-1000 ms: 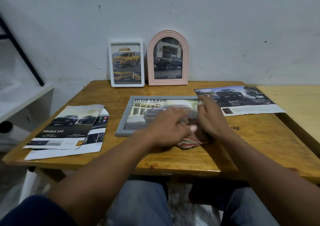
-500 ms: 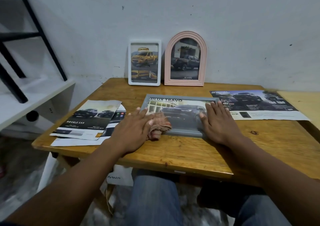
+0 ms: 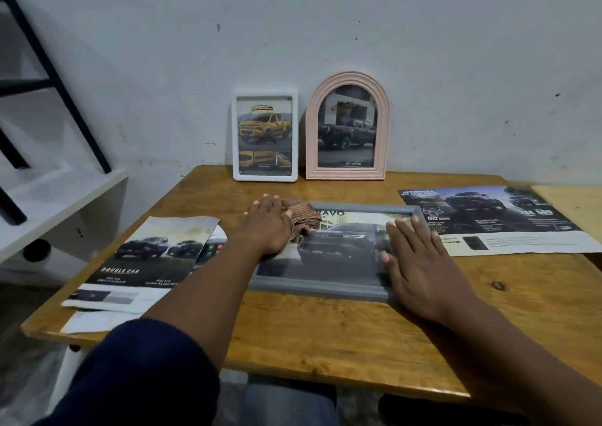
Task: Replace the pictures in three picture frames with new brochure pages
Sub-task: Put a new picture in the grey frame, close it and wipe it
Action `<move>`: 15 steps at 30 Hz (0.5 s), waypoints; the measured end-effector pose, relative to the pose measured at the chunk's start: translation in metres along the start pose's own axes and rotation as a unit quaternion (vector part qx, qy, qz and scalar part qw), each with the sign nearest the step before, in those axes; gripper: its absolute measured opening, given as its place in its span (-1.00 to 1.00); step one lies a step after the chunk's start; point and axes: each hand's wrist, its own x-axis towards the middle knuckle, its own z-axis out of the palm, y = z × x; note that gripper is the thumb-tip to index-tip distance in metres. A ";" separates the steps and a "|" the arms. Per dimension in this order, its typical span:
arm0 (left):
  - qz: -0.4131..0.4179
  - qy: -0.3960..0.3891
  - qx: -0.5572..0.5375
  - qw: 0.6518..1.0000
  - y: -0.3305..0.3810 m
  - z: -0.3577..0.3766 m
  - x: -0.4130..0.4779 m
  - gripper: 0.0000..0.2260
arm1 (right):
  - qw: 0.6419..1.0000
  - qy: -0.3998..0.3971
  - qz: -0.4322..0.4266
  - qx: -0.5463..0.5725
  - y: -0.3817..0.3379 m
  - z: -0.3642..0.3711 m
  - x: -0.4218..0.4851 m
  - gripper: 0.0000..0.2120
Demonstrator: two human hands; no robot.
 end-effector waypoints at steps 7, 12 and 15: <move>-0.002 -0.001 -0.046 0.999 0.014 -0.002 0.033 -0.42 | 0.999 -0.029 0.019 -0.016 -0.004 -0.009 0.001 -0.16; -0.009 0.062 -0.190 0.980 0.000 -0.003 0.011 -0.48 | 0.998 -0.008 -0.054 0.016 -0.043 -0.028 0.053 -0.42; -0.023 0.096 -0.165 0.981 -0.011 -0.001 -0.005 -0.47 | 0.989 -0.007 -0.139 0.045 -0.081 -0.017 0.110 -0.51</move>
